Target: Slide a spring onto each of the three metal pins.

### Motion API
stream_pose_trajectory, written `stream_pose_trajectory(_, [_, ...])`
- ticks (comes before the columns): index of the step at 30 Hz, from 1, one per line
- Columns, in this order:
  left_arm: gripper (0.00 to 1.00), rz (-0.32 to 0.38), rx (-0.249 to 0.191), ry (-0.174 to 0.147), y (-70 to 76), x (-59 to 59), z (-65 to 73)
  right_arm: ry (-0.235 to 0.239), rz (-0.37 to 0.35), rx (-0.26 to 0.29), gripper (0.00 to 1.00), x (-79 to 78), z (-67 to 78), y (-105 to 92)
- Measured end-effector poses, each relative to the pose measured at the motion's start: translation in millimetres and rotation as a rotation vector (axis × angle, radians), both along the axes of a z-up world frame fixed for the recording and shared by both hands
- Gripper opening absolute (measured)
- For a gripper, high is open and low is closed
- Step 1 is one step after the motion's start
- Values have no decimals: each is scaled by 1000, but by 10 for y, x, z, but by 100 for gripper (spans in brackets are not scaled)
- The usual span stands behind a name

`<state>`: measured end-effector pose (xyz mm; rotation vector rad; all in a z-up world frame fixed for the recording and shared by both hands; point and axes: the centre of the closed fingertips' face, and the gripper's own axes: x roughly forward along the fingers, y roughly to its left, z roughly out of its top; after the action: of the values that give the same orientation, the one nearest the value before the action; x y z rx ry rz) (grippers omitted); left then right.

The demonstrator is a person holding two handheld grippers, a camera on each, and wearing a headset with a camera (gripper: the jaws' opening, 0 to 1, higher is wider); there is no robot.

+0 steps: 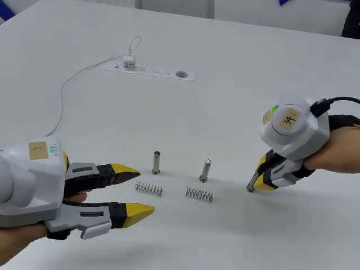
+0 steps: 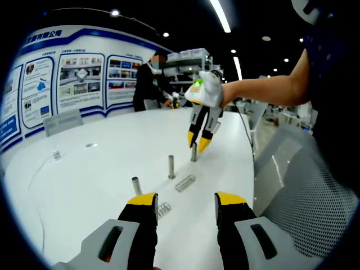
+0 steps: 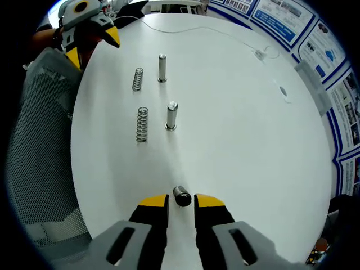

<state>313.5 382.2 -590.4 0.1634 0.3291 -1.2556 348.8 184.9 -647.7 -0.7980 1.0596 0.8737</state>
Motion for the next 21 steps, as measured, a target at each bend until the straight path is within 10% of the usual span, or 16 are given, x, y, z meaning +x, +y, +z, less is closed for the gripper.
stream_pose_trajectory(13, [42, -7, 11, -4, -15, -16, 3, -85, 53, 91, 20, 8, 374, 416])
stream_pose_trajectory(21, [42, -6, 17, -2, -13, -31, -15, -17, 95, 114, 17, -61, 82, 691])
